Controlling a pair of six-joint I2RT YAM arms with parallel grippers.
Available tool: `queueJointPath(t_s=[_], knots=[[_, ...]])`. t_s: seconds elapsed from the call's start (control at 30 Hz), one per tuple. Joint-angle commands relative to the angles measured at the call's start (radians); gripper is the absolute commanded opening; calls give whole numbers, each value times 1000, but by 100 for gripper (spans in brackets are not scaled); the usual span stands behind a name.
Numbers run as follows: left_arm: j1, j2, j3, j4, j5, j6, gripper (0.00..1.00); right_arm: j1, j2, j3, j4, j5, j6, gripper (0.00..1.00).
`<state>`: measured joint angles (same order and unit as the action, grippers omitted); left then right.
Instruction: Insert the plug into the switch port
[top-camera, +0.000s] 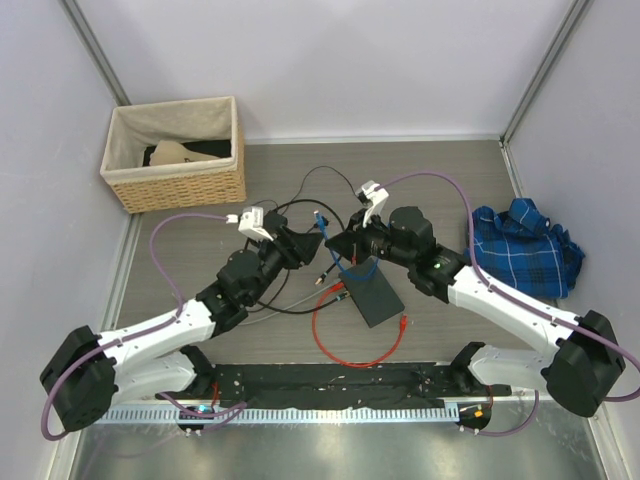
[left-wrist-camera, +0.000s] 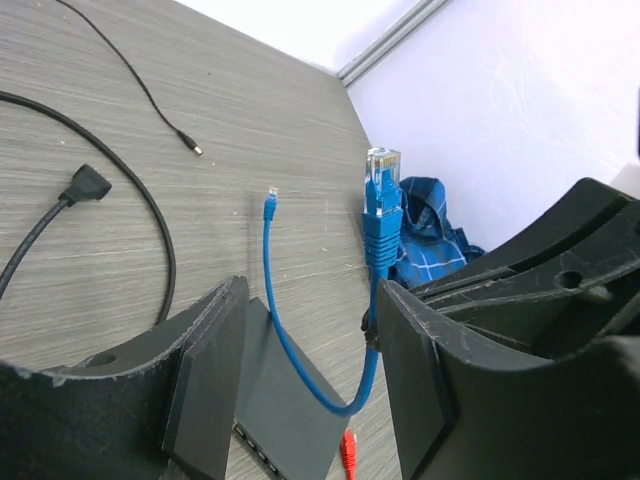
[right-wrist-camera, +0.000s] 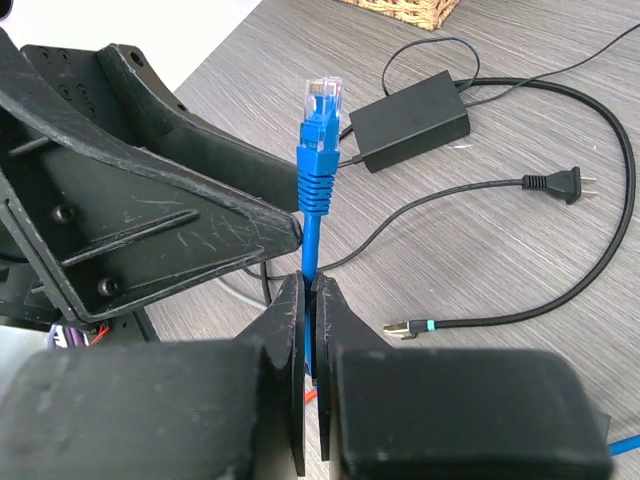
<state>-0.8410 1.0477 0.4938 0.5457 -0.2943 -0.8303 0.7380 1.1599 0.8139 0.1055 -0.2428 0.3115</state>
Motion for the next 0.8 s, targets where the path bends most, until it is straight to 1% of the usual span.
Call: queueJointPath(t_s=[0.0, 0.17, 0.27, 0.33, 0.37, 0.47, 0.5, 0.53, 0.57, 0.6, 0.63, 0.7, 0.73, 0.77], knots=[[5, 35, 11, 120, 21, 10, 57, 4, -19, 5, 66, -26, 14, 1], [6, 100, 38, 184, 96, 22, 56, 4, -11, 7, 71, -39, 20, 1], [5, 127, 52, 204, 136, 23, 53, 4, -14, 7, 69, -36, 18, 1], [5, 140, 55, 207, 141, 26, 45, 4, -19, 5, 66, -35, 17, 1], [6, 141, 57, 209, 138, 34, 37, 3, -19, 7, 65, -35, 17, 1], [5, 129, 69, 208, 127, 62, 17, 4, -19, 11, 53, -32, 15, 4], [5, 118, 77, 194, 120, 97, 3, 4, -19, 13, 49, -27, 14, 6], [5, 106, 104, 137, 94, 120, 0, 4, -20, 16, 46, -24, 14, 13], [5, 68, 121, 97, 74, 152, 0, 4, -25, 21, 37, -20, 11, 18], [5, 51, 141, 55, 51, 219, 0, 4, -28, 24, 31, -6, 9, 24], [5, 28, 187, -37, -10, 265, 0, 4, -32, 28, 14, 3, 3, 35], [10, -30, 241, -131, -78, 354, 0, 4, -46, 42, -12, 26, -11, 44], [13, -44, 306, -238, -119, 458, 0, 4, -51, 45, -38, 52, -24, 51], [14, -70, 340, -294, -199, 505, 0, 4, -55, 54, -52, 68, -32, 55]])
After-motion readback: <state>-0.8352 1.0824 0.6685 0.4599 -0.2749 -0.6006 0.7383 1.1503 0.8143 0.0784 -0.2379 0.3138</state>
